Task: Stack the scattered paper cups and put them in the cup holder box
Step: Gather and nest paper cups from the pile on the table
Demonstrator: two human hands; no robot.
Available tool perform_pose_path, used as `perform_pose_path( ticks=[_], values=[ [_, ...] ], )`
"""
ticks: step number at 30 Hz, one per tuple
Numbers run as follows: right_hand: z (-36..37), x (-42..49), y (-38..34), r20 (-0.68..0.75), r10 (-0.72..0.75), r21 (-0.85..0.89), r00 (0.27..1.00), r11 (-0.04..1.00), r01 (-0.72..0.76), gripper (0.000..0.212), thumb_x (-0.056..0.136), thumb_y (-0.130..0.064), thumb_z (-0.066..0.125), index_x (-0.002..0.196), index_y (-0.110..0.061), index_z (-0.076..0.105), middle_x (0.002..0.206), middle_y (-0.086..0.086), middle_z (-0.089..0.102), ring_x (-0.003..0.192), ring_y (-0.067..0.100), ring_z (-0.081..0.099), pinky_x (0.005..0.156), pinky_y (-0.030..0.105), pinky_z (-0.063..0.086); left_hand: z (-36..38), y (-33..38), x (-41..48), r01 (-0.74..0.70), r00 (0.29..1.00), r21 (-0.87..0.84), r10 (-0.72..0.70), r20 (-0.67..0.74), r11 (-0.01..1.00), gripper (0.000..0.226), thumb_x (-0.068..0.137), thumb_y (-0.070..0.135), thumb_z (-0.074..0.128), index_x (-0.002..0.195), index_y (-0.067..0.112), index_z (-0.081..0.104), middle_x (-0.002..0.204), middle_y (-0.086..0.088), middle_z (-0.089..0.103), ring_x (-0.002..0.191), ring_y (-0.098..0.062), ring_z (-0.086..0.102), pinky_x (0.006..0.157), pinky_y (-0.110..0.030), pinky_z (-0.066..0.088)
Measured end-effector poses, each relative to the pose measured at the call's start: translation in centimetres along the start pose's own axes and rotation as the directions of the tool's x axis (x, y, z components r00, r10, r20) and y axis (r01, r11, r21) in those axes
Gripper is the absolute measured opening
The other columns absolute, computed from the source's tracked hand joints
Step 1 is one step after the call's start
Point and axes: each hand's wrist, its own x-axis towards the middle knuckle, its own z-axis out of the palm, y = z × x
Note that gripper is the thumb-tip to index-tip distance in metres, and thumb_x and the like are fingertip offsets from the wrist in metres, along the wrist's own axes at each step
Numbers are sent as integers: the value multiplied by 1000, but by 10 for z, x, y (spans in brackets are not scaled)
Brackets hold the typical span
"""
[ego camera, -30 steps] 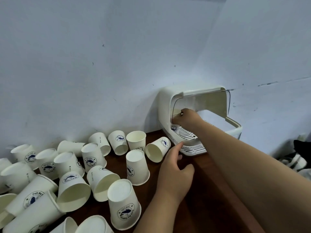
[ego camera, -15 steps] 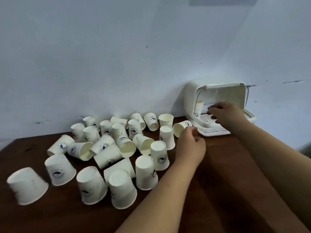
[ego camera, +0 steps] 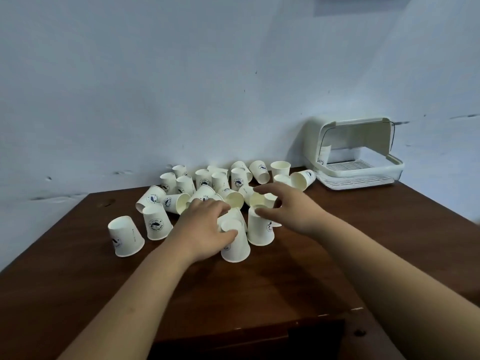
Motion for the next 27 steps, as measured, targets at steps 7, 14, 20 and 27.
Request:
perform_pose_path(
  ticks=[7, 14, 20, 27],
  values=[
    [27, 2, 3, 36, 49, -151, 998, 988, -44, 62, 91, -42, 81, 149, -30, 61, 140, -4, 65, 125, 14, 62, 105, 33, 50, 12, -7, 2, -95, 995, 46, 94, 37, 994, 71, 87, 56, 68, 154, 40, 53, 143, 12, 63, 133, -22, 46, 112, -39, 42],
    [22, -6, 23, -146, 184, 10, 972, 983, -185, 49, 90, -43, 76, 137, -31, 70, 121, -6, 66, 107, 14, 68, 98, 33, 53, 5, -4, 9, -2, 997, -350, -25, -74, 937, 47, 84, 44, 79, 128, 39, 62, 124, 10, 56, 119, -13, 56, 93, -29, 45],
    [30, -17, 39, -2, 451, 715, 893, 624, -314, 40, 95, -25, 80, 125, -5, 64, 101, 13, 70, 87, 25, 77, 96, 55, 65, -7, -5, 18, 164, 944, -760, -324, -64, 628, 53, 80, 43, 86, 117, 22, 55, 111, 5, 69, 93, -17, 81, 91, -40, 60],
    [52, -22, 23, 153, 228, 929, 962, 299, -218, 31, 97, -11, 69, 124, 5, 71, 113, 22, 72, 93, 23, 69, 86, 31, 63, 10, -3, 37, 63, 968, -950, -251, -17, 307, 27, 98, 34, 76, 121, 20, 77, 116, 4, 81, 111, -13, 73, 107, -42, 55]
  ],
)
